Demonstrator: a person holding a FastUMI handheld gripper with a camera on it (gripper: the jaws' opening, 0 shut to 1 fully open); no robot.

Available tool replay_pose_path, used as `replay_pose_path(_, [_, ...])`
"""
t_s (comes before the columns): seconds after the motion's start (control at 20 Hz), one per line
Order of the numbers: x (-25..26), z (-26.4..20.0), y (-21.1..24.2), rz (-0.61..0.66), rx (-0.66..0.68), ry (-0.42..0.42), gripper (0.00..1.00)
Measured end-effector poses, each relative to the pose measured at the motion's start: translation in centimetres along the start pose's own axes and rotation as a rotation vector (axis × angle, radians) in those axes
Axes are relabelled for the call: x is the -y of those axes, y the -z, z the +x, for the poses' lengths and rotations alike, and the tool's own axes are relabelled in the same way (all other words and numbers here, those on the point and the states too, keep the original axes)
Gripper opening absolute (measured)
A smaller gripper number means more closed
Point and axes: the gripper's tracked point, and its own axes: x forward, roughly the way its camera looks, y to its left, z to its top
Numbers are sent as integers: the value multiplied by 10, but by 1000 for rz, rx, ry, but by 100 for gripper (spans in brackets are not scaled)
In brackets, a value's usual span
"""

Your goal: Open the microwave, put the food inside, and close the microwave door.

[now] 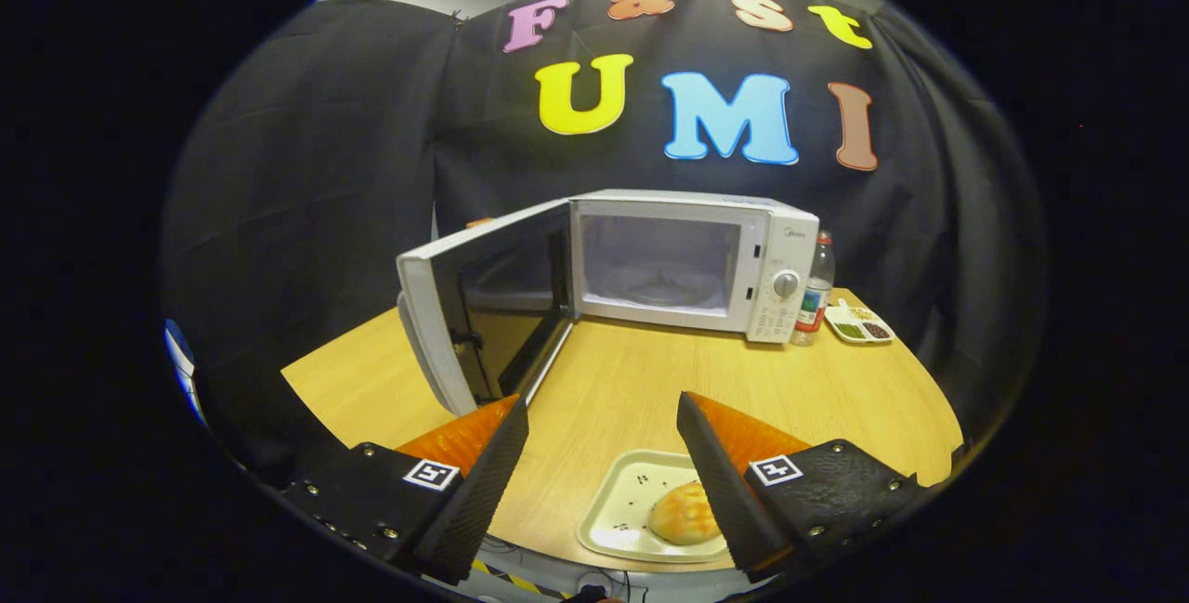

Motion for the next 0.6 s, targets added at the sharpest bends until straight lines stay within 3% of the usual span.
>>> replay_pose_path(0.6, [59,22,79,14,-205,93,98])
